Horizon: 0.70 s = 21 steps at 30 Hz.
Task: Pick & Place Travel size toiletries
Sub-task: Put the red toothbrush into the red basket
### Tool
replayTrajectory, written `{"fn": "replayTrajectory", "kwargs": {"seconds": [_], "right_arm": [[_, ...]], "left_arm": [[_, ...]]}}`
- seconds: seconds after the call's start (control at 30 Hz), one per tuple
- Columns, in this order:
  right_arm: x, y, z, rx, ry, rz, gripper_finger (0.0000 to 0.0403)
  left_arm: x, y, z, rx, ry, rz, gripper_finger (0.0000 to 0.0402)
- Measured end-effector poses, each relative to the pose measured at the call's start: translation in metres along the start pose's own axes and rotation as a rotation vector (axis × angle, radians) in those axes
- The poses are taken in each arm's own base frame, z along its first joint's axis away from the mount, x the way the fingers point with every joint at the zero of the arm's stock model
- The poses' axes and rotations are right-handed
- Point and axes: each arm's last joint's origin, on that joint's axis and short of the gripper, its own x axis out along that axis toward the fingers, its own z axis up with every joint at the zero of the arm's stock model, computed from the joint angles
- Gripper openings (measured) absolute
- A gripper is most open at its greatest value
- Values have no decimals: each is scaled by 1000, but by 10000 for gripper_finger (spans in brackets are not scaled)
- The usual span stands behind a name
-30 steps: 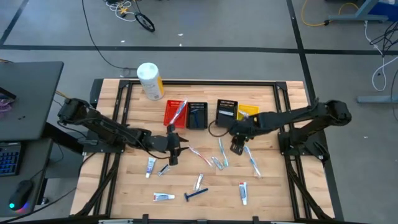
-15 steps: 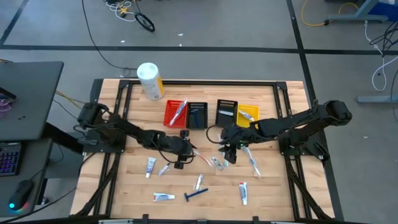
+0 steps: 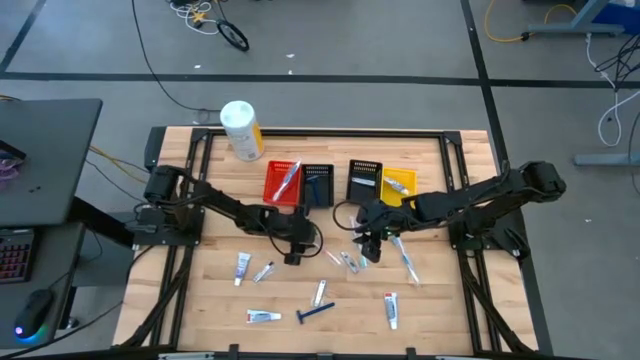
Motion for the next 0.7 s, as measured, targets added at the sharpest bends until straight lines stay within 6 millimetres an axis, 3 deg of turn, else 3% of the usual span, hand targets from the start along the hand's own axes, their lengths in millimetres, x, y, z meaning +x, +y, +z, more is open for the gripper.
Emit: {"fn": "replayTrajectory", "kwargs": {"seconds": [0.33, 0.53, 0.7], "right_arm": [[2, -2, -4, -1, 9, -5, 161], [2, -1, -3, 1, -9, 5, 161], [2, -1, -2, 1, -15, 9, 161]], "left_arm": [[-1, -6, 0, -22, 9, -8, 47], [-8, -22, 2, -5, 14, 15, 57], [-24, -39, 5, -33, 46, 152, 51]]}}
